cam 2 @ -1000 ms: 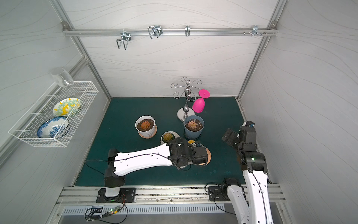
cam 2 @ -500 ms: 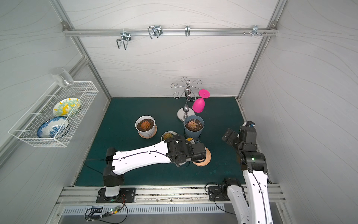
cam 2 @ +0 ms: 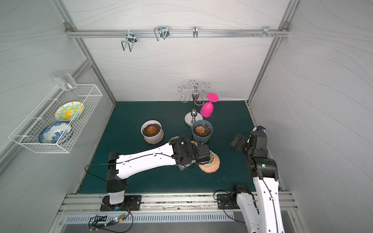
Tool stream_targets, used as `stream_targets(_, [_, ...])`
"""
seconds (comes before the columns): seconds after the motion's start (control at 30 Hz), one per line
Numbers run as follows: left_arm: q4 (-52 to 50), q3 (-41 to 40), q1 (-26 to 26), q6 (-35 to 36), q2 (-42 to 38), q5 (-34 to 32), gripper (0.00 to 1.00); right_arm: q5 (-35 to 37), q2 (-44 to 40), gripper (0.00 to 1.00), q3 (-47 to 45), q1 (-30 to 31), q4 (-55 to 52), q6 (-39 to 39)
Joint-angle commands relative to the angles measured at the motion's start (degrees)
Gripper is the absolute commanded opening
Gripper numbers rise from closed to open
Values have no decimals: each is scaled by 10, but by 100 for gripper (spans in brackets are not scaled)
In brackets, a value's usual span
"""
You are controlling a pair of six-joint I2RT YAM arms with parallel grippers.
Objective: Water the succulent around the soil edge
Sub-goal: Water the soil of the potted plant with water.
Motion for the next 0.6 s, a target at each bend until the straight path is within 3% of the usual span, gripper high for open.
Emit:
stream_targets(0.0, [0,-8,3,-15,-26,-2,0,-4,3,99,8,-4,0,-5])
stream_targets(0.57, [29,-92,-5,-28,-72,17,0,-4,4,99,7,-7,2,-5])
